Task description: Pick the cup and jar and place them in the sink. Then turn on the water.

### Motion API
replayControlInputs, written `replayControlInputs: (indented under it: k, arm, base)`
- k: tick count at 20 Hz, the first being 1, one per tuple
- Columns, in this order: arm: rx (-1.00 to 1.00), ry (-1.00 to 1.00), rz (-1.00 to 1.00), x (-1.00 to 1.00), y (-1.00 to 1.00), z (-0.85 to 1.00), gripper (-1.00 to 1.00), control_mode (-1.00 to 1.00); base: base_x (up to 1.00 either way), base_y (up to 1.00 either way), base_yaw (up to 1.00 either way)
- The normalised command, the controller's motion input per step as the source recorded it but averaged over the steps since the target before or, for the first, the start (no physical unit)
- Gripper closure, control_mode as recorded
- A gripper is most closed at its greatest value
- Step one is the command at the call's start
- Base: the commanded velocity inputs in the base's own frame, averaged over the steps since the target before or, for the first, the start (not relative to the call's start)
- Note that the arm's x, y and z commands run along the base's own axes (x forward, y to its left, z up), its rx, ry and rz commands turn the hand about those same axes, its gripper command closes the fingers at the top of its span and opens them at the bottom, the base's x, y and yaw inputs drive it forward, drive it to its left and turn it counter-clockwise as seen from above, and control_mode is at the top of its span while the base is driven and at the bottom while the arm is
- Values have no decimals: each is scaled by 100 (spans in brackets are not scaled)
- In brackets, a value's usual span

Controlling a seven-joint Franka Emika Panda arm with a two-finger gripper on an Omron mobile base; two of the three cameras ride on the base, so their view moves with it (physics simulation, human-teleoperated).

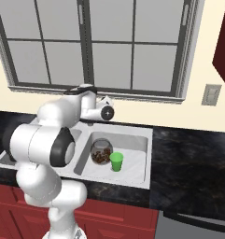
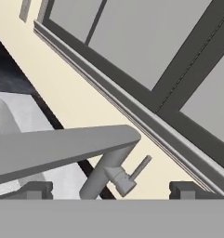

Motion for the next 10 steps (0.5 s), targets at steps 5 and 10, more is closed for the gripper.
replayControlInputs:
  k: [5, 10]
  arm:
    - [0, 0, 0, 28, 0, -6, -100, -100]
    - [0, 0, 0, 28, 2, -6, -100, -100]
  base:
    - [0, 0, 0]
    - [0, 0, 0]
